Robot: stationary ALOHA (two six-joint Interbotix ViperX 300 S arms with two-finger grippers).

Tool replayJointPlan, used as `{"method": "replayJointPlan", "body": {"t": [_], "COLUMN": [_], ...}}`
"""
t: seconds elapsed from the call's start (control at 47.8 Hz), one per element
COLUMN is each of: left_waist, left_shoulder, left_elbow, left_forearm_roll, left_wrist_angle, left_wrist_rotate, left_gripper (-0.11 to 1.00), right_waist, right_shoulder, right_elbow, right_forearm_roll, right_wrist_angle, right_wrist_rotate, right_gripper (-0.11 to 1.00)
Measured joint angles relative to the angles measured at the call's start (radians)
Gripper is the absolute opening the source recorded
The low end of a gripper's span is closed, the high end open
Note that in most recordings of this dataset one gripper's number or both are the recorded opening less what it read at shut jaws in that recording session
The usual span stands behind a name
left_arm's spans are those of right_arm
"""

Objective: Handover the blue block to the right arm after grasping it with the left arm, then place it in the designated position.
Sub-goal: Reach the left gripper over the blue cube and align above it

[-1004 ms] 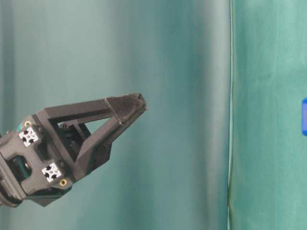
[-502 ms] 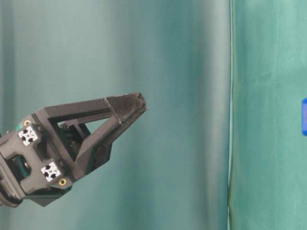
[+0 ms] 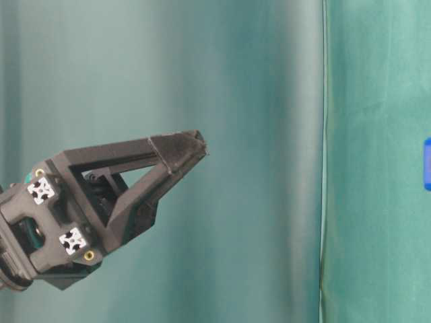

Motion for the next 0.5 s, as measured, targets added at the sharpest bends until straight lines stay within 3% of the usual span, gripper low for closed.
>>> {"method": "replayJointPlan", "body": {"t": [0.502], "left_waist": [0.000], "left_shoulder": [0.000], "left_elbow": [0.025], "left_forearm_roll": [0.000], "left_wrist_angle": [-0.028], "left_wrist_rotate": [0.000], "left_gripper": [1.00], "right_waist": [0.000], "right_shoulder": [0.005], "right_elbow": [-0.002], "right_forearm_roll": [0.000], "right_wrist_angle": [0.000], "right_wrist_rotate": [-0.002], "right_gripper": [0.95]}}
